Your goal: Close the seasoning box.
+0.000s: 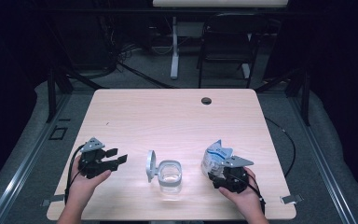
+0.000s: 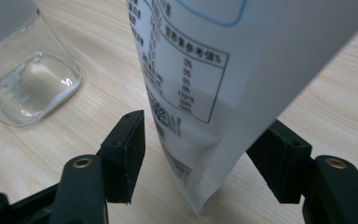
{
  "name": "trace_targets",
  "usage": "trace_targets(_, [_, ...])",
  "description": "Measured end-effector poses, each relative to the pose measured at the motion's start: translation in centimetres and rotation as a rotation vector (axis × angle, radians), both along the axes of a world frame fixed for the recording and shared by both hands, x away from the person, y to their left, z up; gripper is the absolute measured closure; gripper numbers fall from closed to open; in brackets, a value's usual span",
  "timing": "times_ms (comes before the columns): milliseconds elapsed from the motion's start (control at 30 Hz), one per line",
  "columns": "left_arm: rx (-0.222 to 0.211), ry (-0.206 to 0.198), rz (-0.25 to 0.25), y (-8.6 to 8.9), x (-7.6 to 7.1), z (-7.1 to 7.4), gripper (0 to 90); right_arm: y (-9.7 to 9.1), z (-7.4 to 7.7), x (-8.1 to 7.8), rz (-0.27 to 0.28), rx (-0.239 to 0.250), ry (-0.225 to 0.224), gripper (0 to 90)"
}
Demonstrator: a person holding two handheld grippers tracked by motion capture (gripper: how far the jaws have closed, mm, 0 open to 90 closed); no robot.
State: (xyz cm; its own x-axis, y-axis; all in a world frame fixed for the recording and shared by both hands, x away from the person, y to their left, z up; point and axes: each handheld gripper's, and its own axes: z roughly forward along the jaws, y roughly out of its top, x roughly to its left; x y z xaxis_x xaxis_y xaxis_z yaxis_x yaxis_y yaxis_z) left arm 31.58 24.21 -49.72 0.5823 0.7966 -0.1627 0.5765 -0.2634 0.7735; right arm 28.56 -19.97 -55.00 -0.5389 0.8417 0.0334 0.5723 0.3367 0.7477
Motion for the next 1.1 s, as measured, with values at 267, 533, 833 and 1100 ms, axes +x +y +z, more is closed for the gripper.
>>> trace_targets(267, [-0.001, 0.001, 0.005, 0.0, 0.0, 0.0, 47.4, 0.2, -0.4, 0.1, -0.017, 0.014, -0.027, 37.8])
trace_targets(533, [0.002, -0.001, 0.005, 0.1, 0.0, -0.1, 47.4, 0.5, -1.2, -0.1, -0.022, 0.013, -0.061, 37.3])
trace_targets(833, [0.002, 0.003, 0.008, 0.1, 0.1, -0.2, 47.5, 0.7, -2.0, 0.0, -0.031, 0.014, -0.078, 37.1])
trace_targets(1100, [0.005, 0.005, 0.008, 0.2, 0.1, -0.2, 47.5, 1.0, -2.3, 0.1, -0.044, 0.021, -0.111, 37.1])
